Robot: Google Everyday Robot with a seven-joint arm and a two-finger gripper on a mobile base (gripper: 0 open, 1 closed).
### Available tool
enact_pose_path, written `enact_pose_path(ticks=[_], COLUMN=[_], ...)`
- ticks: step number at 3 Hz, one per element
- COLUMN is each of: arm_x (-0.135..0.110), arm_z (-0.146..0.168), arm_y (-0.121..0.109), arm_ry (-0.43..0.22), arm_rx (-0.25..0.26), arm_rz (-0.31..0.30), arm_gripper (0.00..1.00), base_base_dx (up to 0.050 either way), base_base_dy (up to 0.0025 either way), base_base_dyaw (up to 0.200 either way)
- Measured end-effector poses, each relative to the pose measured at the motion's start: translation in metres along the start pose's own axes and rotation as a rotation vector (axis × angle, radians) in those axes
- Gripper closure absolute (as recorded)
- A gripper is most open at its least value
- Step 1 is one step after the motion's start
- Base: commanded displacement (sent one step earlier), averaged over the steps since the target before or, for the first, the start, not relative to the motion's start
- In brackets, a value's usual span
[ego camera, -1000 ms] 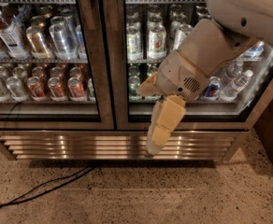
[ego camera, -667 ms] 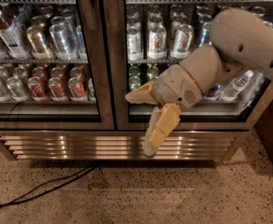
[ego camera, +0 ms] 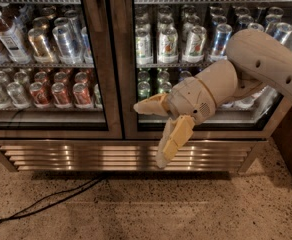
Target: Open left fridge door
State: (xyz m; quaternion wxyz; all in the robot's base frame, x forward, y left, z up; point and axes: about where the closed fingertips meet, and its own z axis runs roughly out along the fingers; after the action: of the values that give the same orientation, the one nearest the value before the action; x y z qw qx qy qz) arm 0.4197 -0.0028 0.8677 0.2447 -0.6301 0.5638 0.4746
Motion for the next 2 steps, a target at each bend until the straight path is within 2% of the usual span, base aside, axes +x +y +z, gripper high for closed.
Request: enact_pose_path(ticks=[1, 2], arm_x=[-0.0028, -0.008], arm_z=[0.0032, 0.0036], arm_y=[0.0035, 0.0124], arm_ry=[-0.071, -0.141], arm_rx=[0.082, 0.202], arm_rz=[0.008, -0.001], arm_gripper=[0.0, 0.0], base_base_dx=[0.0, 0.0], base_base_dy=[0.0, 0.0], base_base_dyaw=[0.0, 0.0])
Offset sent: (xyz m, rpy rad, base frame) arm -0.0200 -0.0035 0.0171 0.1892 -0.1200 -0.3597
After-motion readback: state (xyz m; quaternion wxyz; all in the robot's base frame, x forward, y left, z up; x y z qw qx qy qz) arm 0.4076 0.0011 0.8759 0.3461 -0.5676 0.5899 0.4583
